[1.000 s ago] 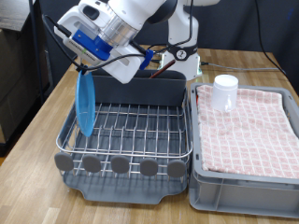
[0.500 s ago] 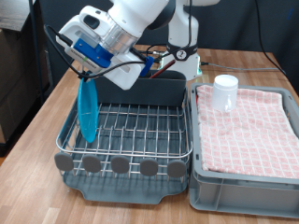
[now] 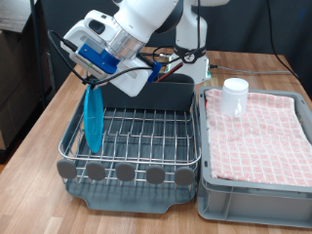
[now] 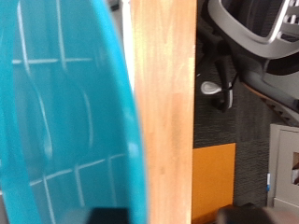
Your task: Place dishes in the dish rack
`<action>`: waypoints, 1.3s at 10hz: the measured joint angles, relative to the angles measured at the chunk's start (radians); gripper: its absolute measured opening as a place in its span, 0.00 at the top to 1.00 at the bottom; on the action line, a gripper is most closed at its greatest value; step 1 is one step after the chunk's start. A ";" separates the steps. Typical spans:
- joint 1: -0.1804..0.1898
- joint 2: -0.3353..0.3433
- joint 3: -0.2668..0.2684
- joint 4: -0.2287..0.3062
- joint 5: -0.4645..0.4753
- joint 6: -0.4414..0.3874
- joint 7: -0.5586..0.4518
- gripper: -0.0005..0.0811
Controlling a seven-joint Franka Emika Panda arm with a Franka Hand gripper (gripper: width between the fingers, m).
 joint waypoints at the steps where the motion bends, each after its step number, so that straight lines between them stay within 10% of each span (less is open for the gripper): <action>1: 0.000 0.000 0.001 0.000 0.055 0.018 -0.043 0.74; 3: 0.000 -0.001 0.006 0.001 0.216 0.043 -0.192 0.55; 5: 0.000 -0.010 0.018 0.009 0.371 0.040 -0.329 0.15; 13: 0.013 -0.176 0.060 0.079 0.502 -0.180 -0.506 0.01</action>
